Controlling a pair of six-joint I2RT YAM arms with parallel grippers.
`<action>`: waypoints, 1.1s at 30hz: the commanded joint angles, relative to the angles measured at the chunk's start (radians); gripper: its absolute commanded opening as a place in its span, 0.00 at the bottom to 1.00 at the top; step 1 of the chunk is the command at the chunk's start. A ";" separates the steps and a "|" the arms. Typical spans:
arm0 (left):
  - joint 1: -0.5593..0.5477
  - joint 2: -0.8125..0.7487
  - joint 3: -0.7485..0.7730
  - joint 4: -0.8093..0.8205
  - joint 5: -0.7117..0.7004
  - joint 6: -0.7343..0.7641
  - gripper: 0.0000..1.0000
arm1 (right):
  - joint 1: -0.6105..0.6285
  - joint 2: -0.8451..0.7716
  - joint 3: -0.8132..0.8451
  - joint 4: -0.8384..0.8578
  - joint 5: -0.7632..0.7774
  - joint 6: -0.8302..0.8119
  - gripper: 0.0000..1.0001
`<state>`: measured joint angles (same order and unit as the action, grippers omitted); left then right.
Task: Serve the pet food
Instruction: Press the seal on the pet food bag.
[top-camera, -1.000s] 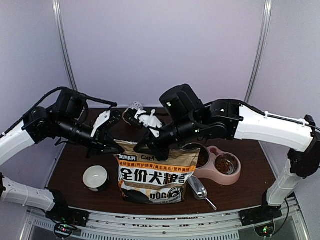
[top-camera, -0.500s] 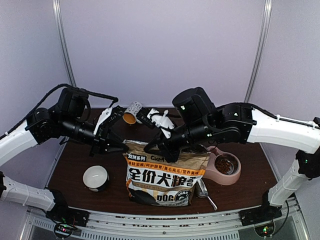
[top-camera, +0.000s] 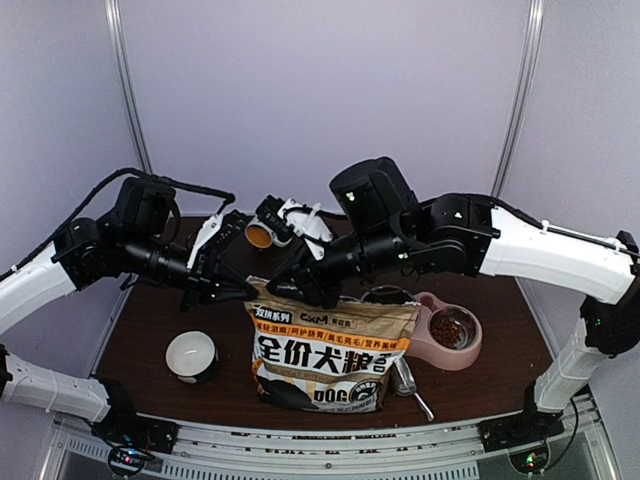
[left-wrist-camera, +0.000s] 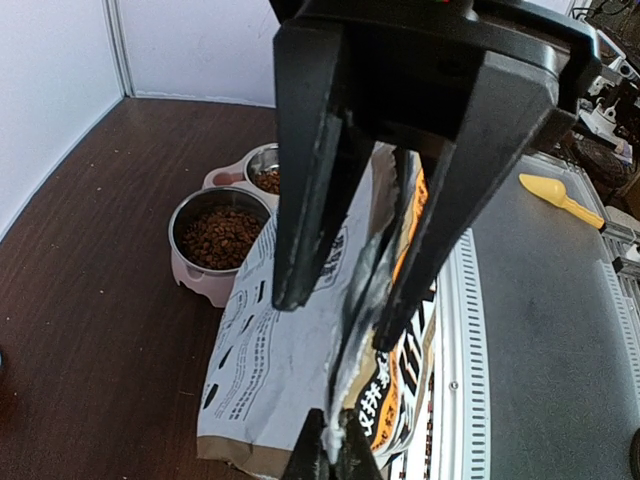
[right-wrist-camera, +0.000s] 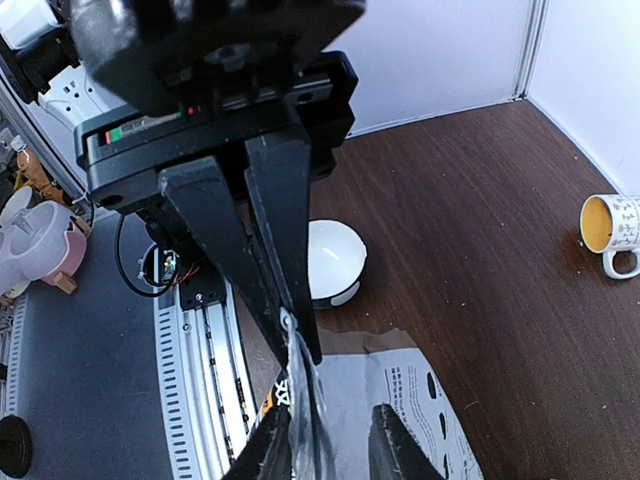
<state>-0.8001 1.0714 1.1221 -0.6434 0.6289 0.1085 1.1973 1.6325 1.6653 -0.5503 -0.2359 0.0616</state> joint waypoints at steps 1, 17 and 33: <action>-0.002 -0.014 -0.009 0.047 0.014 -0.003 0.00 | -0.007 0.048 0.066 -0.017 -0.011 -0.034 0.29; -0.001 -0.014 0.003 0.044 -0.014 -0.004 0.00 | -0.007 0.107 0.161 -0.270 0.093 -0.153 0.29; 0.000 -0.016 0.023 0.026 -0.046 0.003 0.00 | -0.018 0.048 0.119 -0.292 0.095 -0.168 0.12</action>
<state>-0.8017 1.0668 1.1191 -0.6334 0.5919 0.1410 1.1946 1.7237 1.8103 -0.7460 -0.2089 -0.0486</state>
